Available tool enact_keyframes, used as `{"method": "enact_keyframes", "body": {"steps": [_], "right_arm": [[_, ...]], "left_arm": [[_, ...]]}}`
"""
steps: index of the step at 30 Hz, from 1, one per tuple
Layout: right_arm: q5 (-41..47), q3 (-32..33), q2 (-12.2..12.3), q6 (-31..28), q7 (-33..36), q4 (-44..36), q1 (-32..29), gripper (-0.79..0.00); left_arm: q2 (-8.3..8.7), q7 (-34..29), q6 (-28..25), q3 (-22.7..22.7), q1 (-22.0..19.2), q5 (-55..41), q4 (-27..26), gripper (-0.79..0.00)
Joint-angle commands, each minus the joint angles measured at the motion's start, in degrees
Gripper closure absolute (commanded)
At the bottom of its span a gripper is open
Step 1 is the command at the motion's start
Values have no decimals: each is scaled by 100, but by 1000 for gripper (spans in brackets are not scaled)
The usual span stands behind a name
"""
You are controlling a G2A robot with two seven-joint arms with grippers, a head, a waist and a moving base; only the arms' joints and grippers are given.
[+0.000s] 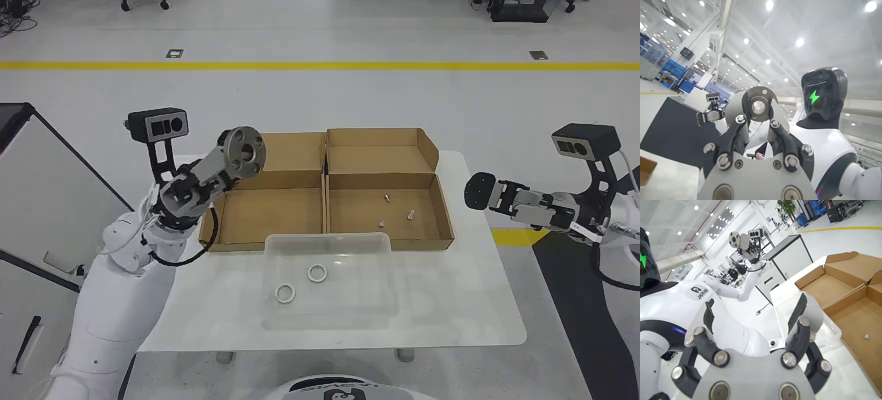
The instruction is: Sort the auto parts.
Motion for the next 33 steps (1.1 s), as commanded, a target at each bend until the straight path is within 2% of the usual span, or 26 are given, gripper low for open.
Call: {"method": "enact_keyframes", "body": {"steps": [1,6,13,17,27,33], "right_arm": [[-1,0,0,0,0,0,0,-785],[-1,0,0,0,0,0,0,-785],[-1,0,0,0,0,0,0,-785],[-1,0,0,0,0,0,0,-785],[-1,0,0,0,0,0,0,-785],[-1,0,0,0,0,0,0,-785]], "left_arm": [[-9,221,111,-22,-64,416,50,0],[-44,849,375,-10,-377,1691,333,0],[-73,1317,593,71,-699,3388,854,0],[-69,1481,737,71,-621,4086,944,0],[-38,1592,903,11,-178,4957,819,0],[-27,1618,1153,106,-280,6114,868,0]]}}
